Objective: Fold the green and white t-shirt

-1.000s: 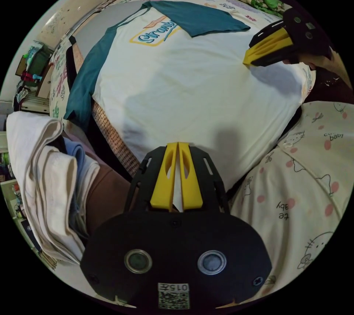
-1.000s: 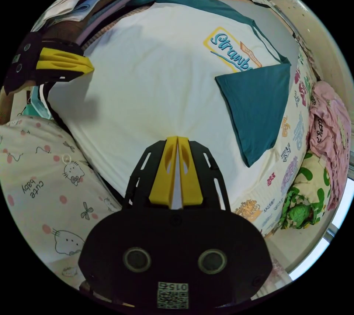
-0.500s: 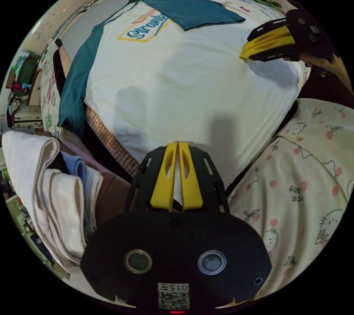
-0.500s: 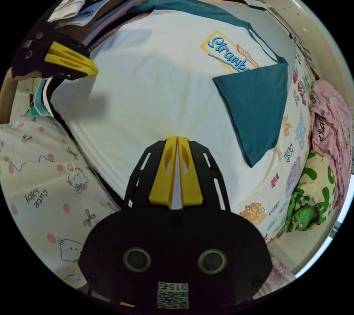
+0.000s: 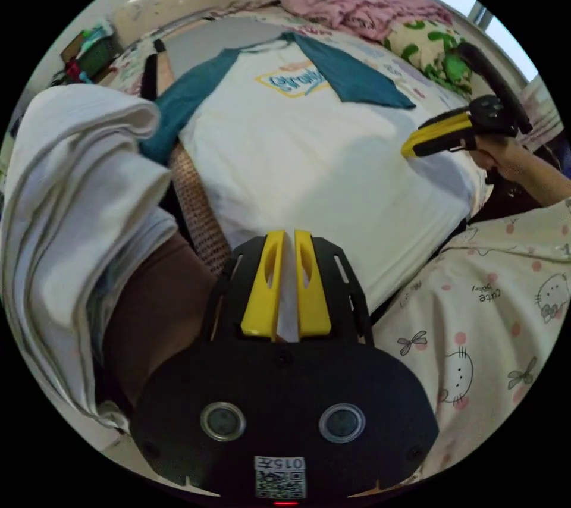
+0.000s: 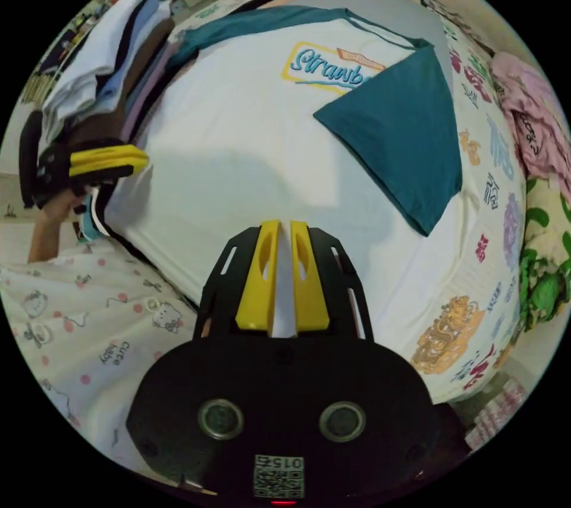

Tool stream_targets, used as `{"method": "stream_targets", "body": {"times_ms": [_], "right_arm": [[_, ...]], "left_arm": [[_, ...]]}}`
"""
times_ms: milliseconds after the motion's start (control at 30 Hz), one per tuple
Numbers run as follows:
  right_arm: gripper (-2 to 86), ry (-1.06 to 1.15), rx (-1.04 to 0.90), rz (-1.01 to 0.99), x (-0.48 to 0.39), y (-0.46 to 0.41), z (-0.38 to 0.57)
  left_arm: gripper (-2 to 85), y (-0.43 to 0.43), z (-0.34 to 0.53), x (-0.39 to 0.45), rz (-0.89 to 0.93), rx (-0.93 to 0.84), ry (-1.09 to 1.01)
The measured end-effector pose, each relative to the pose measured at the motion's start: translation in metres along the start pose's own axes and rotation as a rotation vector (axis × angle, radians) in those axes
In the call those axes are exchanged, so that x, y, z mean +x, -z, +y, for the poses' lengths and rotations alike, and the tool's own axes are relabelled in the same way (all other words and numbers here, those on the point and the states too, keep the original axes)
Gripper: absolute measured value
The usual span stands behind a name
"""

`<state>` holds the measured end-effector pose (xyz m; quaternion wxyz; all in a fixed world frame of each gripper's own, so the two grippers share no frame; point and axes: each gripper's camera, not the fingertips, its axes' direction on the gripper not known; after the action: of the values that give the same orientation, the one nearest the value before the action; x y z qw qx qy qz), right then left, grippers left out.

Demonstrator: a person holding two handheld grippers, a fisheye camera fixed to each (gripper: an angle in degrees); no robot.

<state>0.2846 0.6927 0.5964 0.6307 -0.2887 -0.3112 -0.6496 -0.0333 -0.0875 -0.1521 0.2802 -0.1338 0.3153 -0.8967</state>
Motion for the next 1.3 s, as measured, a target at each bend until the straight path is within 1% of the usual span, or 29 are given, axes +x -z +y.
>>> {"method": "stream_targets", "body": {"times_ms": [33, 167, 333, 433, 500, 567, 633, 733, 800, 867, 933, 1000, 1067, 1167, 1233, 1300], "right_arm": [[4.5, -0.004, 0.051, -0.020, 0.004, 0.011, -0.003], [4.7, 0.019, 0.149, -0.074, 0.012, 0.039, -0.031], [5.0, 0.128, 0.242, -0.144, 0.006, 0.070, -0.104], [5.2, 0.204, 0.266, -0.177, -0.006, 0.073, -0.152], [5.5, 0.230, 0.249, -0.185, -0.014, 0.068, -0.184], [5.8, 0.254, 0.223, -0.205, -0.023, 0.061, -0.216], [6.6, 0.284, 0.193, -0.249, -0.036, 0.050, -0.258], [7.6, 0.286, 0.154, -0.302, -0.048, 0.032, -0.308], [7.6, 0.278, 0.150, -0.310, -0.054, 0.020, -0.334], [7.3, 0.262, 0.164, -0.294, -0.057, 0.009, -0.357], [7.2, 0.242, 0.139, -0.294, -0.062, -0.007, -0.389], [8.1, 0.240, 0.106, -0.302, -0.066, -0.019, -0.413], [8.5, 0.254, 0.082, -0.285, -0.072, -0.028, -0.434], [9.7, 0.308, 0.042, -0.181, -0.085, -0.040, -0.464], [11.1, 0.326, -0.048, -0.144, -0.090, -0.053, -0.487], [11.2, 0.293, -0.099, -0.127, -0.087, -0.060, -0.501]], "left_arm": [[1.0, 0.007, 0.010, -0.002, -0.012, 0.047, 0.040], [1.3, 0.020, 0.025, -0.006, -0.008, 0.166, 0.168], [2.3, 0.020, 0.029, 0.007, -0.048, 0.256, 0.219], [3.6, 0.015, 0.037, 0.010, -0.072, 0.290, 0.257], [4.4, 0.009, 0.044, 0.007, -0.087, 0.292, 0.292], [5.3, -0.005, 0.050, 0.002, -0.076, 0.255, 0.316], [5.8, -0.014, 0.054, 0.000, -0.078, 0.230, 0.316], [5.9, -0.020, 0.061, 0.008, -0.079, 0.241, 0.287], [5.9, -0.029, 0.063, 0.012, -0.059, 0.217, 0.286], [6.0, -0.046, 0.062, 0.015, -0.009, 0.150, 0.303], [5.9, -0.046, 0.063, 0.020, -0.023, 0.188, 0.296], [5.7, -0.046, 0.060, 0.024, -0.047, 0.187, 0.277], [5.6, -0.046, 0.057, 0.028, -0.059, 0.200, 0.259], [5.5, -0.045, 0.051, 0.028, -0.051, 0.206, 0.256], [5.5, -0.044, 0.046, 0.027, -0.046, 0.206, 0.256], [5.5, -0.042, 0.040, 0.028, -0.046, 0.207, 0.253]]}}
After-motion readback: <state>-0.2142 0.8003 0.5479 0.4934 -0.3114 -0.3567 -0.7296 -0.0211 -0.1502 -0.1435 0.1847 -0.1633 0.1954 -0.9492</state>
